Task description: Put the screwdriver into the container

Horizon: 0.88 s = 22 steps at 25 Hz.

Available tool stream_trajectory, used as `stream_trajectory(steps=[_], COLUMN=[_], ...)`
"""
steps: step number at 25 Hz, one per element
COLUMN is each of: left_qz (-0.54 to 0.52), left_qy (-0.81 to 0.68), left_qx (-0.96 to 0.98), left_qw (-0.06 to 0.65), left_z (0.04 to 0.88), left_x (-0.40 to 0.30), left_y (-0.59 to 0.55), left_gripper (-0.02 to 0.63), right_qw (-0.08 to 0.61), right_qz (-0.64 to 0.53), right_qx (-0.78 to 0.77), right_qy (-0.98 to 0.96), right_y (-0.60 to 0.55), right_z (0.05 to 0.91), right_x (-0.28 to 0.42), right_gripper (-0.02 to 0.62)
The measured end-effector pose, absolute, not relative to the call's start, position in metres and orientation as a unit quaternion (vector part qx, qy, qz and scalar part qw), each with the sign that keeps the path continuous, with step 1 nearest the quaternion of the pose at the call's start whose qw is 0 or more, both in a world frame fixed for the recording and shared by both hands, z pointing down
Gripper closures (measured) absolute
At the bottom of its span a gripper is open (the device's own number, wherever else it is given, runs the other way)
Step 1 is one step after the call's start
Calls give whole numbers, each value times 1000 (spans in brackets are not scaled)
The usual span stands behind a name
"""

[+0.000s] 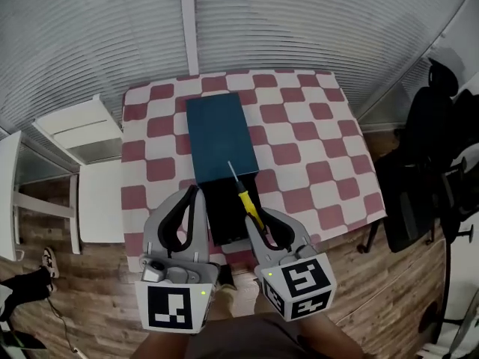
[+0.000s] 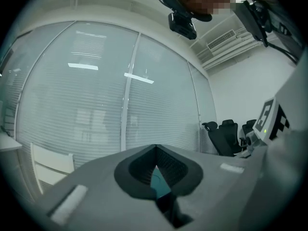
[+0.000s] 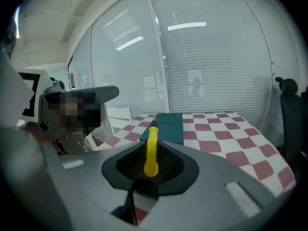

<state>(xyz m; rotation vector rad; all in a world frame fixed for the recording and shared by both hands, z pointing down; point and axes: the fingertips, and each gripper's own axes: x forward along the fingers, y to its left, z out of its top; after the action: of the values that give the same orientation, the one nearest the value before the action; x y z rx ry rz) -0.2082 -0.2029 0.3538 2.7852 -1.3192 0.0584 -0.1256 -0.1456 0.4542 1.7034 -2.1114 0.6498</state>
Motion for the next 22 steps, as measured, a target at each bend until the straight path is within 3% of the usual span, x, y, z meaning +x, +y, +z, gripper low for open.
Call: stream_trajectory(steps=[22], left_qz=[47], left_qy=[-436], left_qx=[896], left_qw=[74], left_z=[408], left_x=[-220], left_y=[-224], left_gripper=[604], right_qw=[274], right_qz=[310], right_qx=[553], right_qy=[-723], right_y=[-143], right_z=[550], right_x=[-137], right_gripper=[506])
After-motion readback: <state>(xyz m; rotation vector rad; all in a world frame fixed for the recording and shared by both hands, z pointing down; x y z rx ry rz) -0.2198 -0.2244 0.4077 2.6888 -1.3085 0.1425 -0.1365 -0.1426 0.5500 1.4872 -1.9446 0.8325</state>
